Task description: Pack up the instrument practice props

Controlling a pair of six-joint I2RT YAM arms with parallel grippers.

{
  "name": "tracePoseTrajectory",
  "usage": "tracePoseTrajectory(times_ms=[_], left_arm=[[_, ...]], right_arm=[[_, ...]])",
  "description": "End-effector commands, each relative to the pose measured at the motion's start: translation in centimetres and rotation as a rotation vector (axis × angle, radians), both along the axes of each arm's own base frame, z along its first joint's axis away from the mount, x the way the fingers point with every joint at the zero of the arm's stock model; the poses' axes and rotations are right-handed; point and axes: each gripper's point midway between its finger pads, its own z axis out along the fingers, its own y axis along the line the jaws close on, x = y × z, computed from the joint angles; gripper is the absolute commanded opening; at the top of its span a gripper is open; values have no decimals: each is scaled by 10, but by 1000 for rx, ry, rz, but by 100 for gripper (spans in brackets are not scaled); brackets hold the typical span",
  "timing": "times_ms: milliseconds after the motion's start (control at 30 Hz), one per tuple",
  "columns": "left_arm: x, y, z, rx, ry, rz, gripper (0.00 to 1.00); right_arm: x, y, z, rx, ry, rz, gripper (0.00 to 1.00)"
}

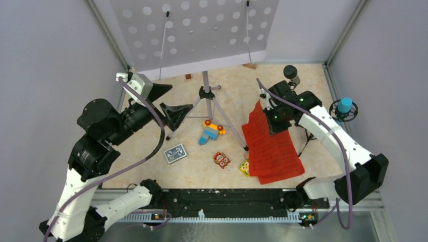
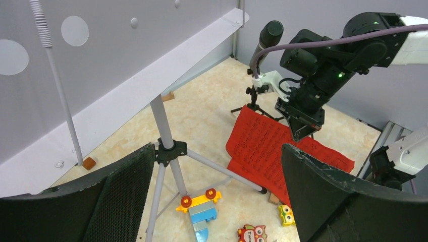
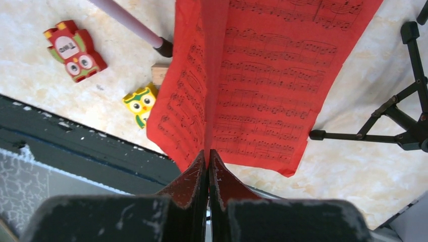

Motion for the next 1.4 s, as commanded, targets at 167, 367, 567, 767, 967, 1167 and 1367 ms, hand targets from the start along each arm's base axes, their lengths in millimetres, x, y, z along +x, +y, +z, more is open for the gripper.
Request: tracePoseTrajectory(times_ms=[167,367,567,767,967,1167,1367], left_arm=[[2,4,-1,-4,-8,22,98],[1,6,-5,-3,1,32,98],[3,12,-17,4,31,70,99],[4,34,-35,-2,63,174,99],[8,40,-72,-10,152,233,99],[17,34,-113,-76,209,259,99],[29,22,-144,-152,225,252,99]], right_arm=[[23,-17,-24,-169,36,-73,0],[37,-34,-32,-284,12,-165,18],[53,-58,-6,-377,-120,-325,41],[51,-60,24,-272,-252,-381,68],[46,-7,47,145,-402,-229,68],[32,38,91,564,-654,-58,68],[12,46,106,713,-837,71,68]])
